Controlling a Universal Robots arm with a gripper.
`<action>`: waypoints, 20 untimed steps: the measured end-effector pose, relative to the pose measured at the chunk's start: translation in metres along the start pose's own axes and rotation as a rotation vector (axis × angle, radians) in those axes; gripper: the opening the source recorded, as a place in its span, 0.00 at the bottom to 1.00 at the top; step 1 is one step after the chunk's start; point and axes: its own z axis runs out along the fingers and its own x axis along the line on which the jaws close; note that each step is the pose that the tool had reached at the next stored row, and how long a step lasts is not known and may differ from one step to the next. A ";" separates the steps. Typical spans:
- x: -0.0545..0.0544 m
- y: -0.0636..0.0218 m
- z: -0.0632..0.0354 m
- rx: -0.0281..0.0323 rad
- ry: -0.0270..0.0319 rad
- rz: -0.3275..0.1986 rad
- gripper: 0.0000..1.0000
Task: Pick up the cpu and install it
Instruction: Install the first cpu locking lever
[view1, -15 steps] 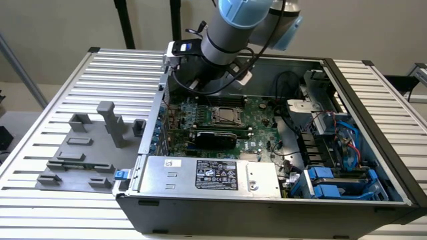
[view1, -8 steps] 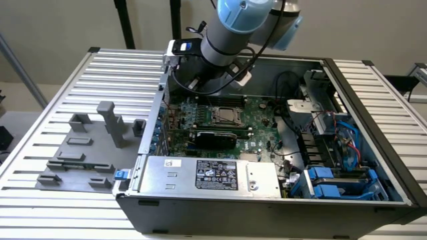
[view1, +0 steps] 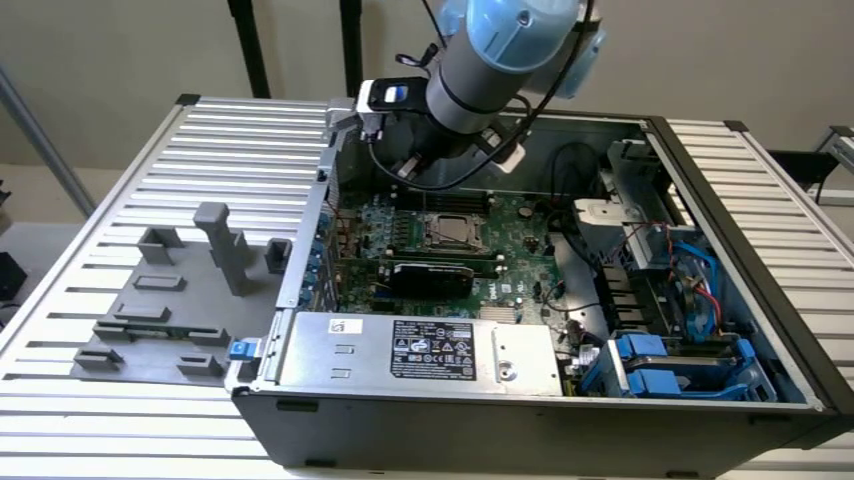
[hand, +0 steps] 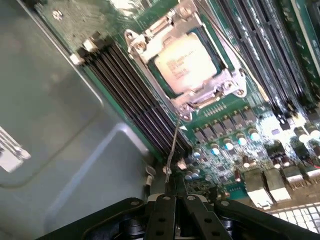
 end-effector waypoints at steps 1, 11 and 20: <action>0.003 0.0035 -0.0011 0.0016 0.0020 -0.001 0.11; 0.020 0.0273 -0.0067 0.0064 0.0087 -0.003 0.11; 0.015 0.0282 0.0016 -0.0086 -0.0014 -0.005 0.11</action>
